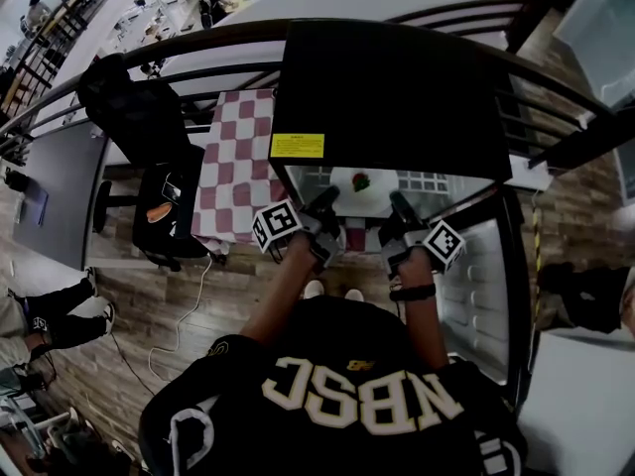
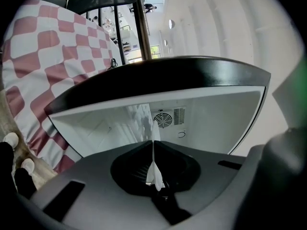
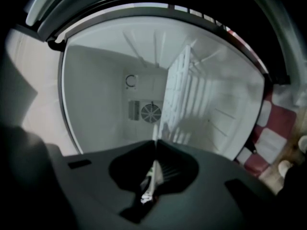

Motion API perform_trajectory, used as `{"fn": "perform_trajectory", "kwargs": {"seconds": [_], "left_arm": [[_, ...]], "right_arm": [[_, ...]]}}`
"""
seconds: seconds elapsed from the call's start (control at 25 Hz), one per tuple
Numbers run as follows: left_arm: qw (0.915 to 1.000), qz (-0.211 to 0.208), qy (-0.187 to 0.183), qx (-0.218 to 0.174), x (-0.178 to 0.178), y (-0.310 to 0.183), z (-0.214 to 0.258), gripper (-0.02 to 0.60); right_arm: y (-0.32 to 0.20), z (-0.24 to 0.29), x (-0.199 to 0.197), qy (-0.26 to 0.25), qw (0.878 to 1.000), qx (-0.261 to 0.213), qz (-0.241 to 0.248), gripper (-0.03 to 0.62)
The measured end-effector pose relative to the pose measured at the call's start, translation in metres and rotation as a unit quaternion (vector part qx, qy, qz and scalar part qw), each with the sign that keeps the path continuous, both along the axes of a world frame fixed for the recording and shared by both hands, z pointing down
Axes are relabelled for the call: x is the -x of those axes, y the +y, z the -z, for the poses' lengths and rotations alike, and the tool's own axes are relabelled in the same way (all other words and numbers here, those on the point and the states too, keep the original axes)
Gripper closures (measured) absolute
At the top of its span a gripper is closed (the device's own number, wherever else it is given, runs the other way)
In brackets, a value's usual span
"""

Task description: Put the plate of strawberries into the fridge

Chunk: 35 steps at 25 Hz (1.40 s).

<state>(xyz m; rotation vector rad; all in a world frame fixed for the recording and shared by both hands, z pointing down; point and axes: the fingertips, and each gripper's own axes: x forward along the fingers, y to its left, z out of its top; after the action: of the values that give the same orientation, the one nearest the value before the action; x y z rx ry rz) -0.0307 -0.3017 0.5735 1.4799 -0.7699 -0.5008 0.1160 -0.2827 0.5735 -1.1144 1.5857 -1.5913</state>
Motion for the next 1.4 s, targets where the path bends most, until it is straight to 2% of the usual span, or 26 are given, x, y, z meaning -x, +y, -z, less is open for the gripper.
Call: {"fn": "perform_trajectory", "kwargs": {"seconds": [0.24, 0.8, 0.88, 1.04, 1.28, 1.4], "left_arm": [[0.9999, 0.0, -0.011, 0.01, 0.0, 0.002, -0.008, 0.557], [0.9999, 0.011, 0.002, 0.013, 0.0, -0.005, -0.012, 0.557], [0.9998, 0.015, 0.004, 0.013, 0.0, -0.006, -0.013, 0.557], [0.9997, 0.018, 0.005, 0.014, 0.0, -0.008, -0.013, 0.557], [0.9997, 0.02, 0.007, 0.013, 0.001, -0.008, -0.012, 0.557], [0.9997, 0.02, 0.007, 0.013, 0.001, -0.009, -0.013, 0.557]], "right_arm": [[0.002, -0.009, 0.0, 0.001, 1.0, 0.017, -0.003, 0.568], [-0.003, -0.009, 0.003, 0.033, 0.999, -0.004, 0.023, 0.563], [-0.002, -0.008, 0.004, 0.042, 0.999, -0.01, 0.033, 0.549], [0.006, -0.006, 0.005, 0.057, 0.997, -0.018, 0.05, 0.445], [0.027, -0.004, 0.014, 0.056, 0.995, -0.036, 0.077, 0.434], [0.033, -0.004, 0.024, 0.037, 0.993, -0.059, 0.099, 0.434]]}}
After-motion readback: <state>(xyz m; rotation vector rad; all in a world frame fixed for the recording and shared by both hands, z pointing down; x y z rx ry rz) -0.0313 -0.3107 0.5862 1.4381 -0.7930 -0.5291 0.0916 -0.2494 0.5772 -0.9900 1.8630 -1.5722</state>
